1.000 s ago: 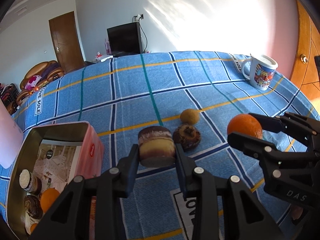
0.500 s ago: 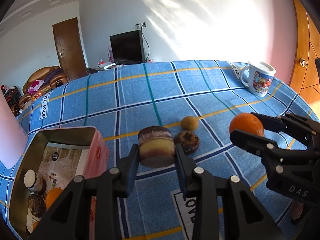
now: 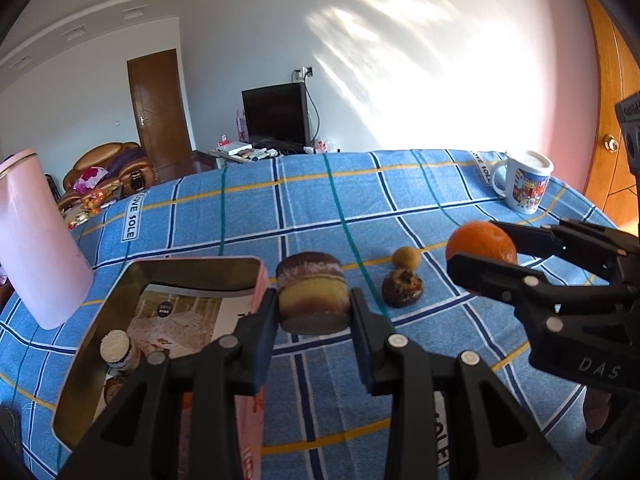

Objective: Organize fruits
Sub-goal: 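Carry the cylindrical pastry and the orange over the tin with both tools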

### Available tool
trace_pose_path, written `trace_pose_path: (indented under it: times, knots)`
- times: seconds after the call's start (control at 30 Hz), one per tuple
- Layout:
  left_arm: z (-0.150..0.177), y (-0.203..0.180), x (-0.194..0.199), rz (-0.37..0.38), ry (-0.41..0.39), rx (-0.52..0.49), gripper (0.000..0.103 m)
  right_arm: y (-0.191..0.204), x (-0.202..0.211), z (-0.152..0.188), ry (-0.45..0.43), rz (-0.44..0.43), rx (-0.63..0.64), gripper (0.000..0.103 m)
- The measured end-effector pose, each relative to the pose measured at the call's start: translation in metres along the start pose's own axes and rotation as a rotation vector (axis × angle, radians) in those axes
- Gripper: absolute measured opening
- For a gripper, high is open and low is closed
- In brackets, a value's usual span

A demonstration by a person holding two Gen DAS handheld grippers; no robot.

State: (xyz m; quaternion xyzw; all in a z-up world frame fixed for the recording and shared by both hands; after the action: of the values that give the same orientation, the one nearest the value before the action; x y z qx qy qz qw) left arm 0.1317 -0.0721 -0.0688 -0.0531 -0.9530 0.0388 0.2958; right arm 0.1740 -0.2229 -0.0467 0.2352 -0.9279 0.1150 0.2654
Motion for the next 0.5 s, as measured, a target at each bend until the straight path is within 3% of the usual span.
trace_pose_path:
  times: [0.3,0.5]
  knots:
    - [-0.013,0.086,0.014,-0.107,-0.018,0.101,0.036,0.056,-0.027,-0.036,0.002,-0.107,0.073,0.049]
    - [-0.006,0.129,0.005,-0.156,0.017,0.166,0.036,0.094,-0.050,-0.050,0.016,-0.164,0.118,0.049]
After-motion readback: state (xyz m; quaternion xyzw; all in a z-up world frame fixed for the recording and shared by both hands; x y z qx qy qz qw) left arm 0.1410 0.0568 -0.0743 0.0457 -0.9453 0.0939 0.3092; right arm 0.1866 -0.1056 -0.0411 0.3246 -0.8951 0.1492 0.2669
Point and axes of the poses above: each gripper's, at about its wrist camera, not at the fingertips, and x roughly against the way its jaws point, y to its left, z to its underside, the point moved 7 cm from there along -x, roughly the way its jaws point, and after that the axes turned 10 degrees about x, right-handed, at the moved point
